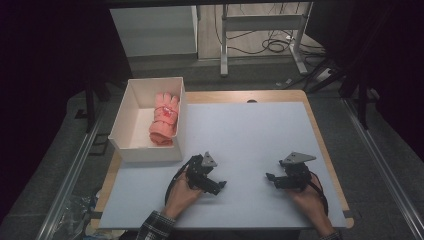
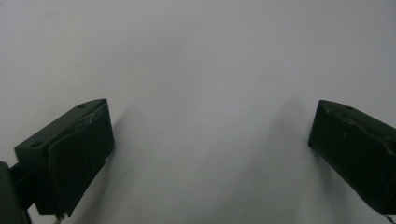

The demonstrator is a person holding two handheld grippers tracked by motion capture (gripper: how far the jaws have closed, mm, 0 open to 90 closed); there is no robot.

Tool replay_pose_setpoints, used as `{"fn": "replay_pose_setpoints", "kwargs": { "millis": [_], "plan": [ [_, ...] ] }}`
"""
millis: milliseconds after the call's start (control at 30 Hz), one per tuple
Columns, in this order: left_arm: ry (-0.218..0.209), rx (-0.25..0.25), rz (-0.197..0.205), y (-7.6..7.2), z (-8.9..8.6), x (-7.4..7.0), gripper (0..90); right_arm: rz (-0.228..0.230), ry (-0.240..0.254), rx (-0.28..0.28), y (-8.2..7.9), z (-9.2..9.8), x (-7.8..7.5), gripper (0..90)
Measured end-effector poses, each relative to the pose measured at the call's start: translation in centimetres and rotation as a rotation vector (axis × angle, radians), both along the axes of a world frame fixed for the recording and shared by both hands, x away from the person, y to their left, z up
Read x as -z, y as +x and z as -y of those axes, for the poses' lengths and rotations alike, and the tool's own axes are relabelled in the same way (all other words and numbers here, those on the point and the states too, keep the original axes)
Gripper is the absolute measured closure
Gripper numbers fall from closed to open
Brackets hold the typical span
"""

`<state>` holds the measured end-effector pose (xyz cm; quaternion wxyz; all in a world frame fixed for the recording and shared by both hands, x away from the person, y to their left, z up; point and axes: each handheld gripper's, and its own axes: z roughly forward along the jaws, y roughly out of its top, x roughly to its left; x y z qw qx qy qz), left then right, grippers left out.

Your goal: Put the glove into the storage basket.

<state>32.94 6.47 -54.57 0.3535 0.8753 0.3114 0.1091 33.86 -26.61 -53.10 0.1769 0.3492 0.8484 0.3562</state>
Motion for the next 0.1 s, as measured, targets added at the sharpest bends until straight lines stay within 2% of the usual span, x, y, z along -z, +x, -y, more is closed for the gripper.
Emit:
{"fn": "replay_pose_setpoints", "kwargs": {
  "millis": [100],
  "plan": [
    [0.001,0.0,0.001,-0.01,0.01,0.01,0.0,0.0,0.001,0.0,0.0,0.0,0.01,25.6]
  ]
}}
